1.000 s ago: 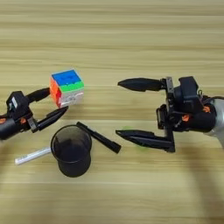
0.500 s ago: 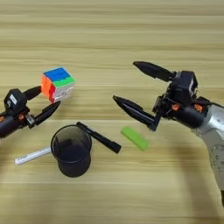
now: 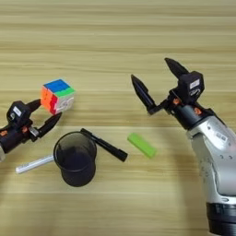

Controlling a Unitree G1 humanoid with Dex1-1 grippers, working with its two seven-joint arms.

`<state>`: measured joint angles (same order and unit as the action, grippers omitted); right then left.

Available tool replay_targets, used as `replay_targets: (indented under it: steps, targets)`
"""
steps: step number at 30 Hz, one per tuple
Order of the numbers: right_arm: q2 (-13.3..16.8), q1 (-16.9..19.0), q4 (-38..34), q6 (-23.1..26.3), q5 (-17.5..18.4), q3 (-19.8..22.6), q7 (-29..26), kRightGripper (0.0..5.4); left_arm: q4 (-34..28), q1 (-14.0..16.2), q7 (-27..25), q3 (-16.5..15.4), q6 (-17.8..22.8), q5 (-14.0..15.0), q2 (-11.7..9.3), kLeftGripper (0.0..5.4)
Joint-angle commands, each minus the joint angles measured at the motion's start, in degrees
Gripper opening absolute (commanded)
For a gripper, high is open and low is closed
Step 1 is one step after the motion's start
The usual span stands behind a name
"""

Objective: Move the objects on the table

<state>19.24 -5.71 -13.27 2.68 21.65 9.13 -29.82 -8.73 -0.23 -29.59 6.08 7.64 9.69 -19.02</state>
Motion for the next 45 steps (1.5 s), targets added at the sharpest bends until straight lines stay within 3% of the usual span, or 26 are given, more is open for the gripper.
replay_targets:
  steps: [1, 12, 20, 27, 30, 39, 42, 45]
  targets:
    - [-0.98, -1.63, 1.64, -2.14, -1.65, 1.15, 2.98, 5.4, -0.88, 1.7, 2.29, 0.44, 2.01, -1.1, 1.11, 3.23]
    - [-2.04, -2.45, 3.26, -5.22, -3.88, 0.67, 6.25, 5.4, -0.22, 5.17, 7.14, 3.17, 7.22, -4.78, 3.03, 3.23]
    - [-2.13, -2.95, 3.13, -5.44, -3.72, 0.63, 6.66, 5.4, 4.86, 5.46, 7.49, 4.51, 6.38, -7.06, 2.89, 3.23]
    - [-1.88, -2.91, 3.21, -5.48, -3.39, 0.67, 6.57, 5.4, 5.71, 5.27, 7.5, 4.98, 6.2, -7.78, 3.12, 3.23]
    - [-1.86, -2.97, 3.55, -5.45, -3.27, 0.63, 6.38, 5.4, 5.29, 5.38, 7.22, 4.85, 6.05, -7.55, 3.36, 3.8]
    - [-1.85, -2.97, 5.58, -6.28, -3.86, 0.37, 6.42, 5.4, 3.25, 4.99, 7.57, 3.9, 0.12, -8.35, 3.12, 4.79]
    - [-1.85, -3.01, 6.27, -6.6, -3.95, 0.34, 6.42, 5.4, 2.13, 4.3, 9.15, 2.29, -3.55, -8.39, 3.69, 5.16]
    - [-2.0, -2.99, 7.49, -7.01, -4.18, 0.44, 6.67, 5.4, 0.43, 3.34, 10.66, -0.04, -8.43, -6.66, 5.22, 5.39]
